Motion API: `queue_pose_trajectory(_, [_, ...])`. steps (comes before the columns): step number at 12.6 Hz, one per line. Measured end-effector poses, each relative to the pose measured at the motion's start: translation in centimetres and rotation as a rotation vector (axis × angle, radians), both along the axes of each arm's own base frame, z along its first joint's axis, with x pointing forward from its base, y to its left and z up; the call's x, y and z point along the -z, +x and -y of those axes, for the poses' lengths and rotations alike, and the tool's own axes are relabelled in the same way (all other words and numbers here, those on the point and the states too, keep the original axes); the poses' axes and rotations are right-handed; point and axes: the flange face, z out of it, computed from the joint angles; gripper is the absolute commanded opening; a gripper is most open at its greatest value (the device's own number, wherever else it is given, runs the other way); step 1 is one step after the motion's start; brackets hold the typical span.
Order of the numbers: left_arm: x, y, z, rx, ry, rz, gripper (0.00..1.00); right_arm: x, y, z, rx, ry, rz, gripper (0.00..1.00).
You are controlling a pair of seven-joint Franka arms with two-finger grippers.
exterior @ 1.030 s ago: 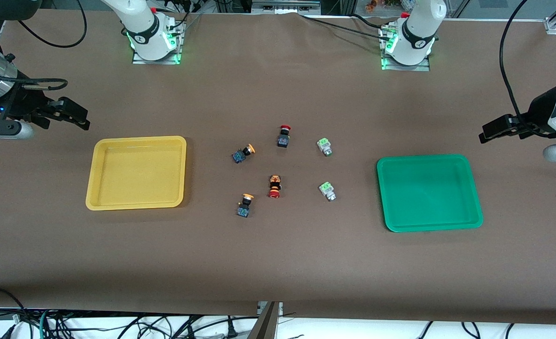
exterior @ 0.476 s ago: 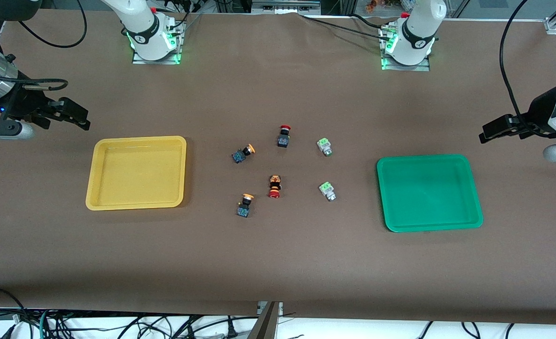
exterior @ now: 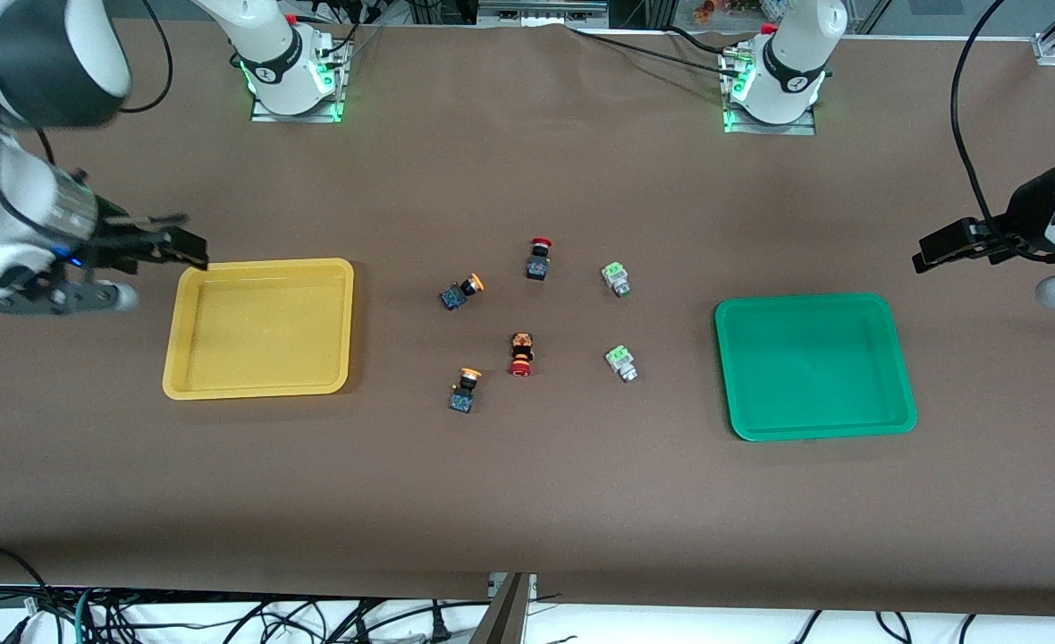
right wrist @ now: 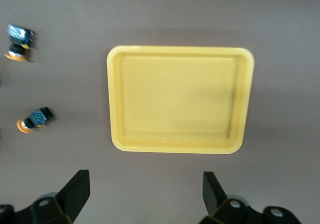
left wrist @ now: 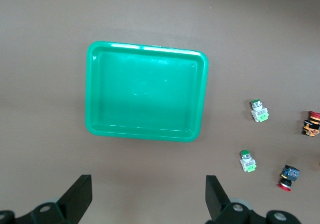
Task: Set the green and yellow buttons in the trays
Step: 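Reach the right gripper to a blue button while the left gripper moves out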
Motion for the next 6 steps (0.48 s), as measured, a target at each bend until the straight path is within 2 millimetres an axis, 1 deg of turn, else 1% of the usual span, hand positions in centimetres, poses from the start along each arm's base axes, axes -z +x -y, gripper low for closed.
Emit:
queue_pose_trajectory(1, [0.0, 0.0, 0.1, 0.003, 0.0, 0.0, 1.0, 2.4, 0.8, -1.0, -0.008, 0.01, -0.014, 1.0])
queue_pose_trajectory(2, [0.0, 0.0, 0.4, 0.008, -0.001, 0.0, 1.0, 4.3, 1.7, -2.8, 0.007, 0.034, -0.002, 1.0])
queue_pose_trajectory(3, [0.1, 0.0, 0.7, 0.013, -0.001, -0.003, 1.0, 6.3, 2.4, -5.4, 0.06, 0.054, 0.014, 1.0])
queue_pose_trajectory(4, [0.5, 0.0, 0.9, 0.018, -0.001, -0.013, 1.0, 8.5, 3.0, -8.4, 0.127, 0.061, 0.032, 1.0])
queue_pose_trajectory(6, [1.8, 0.2, 1.3, 0.024, -0.001, -0.039, 1.0, 13.8, 3.4, -16.0, 0.25, 0.064, 0.091, 1.0])
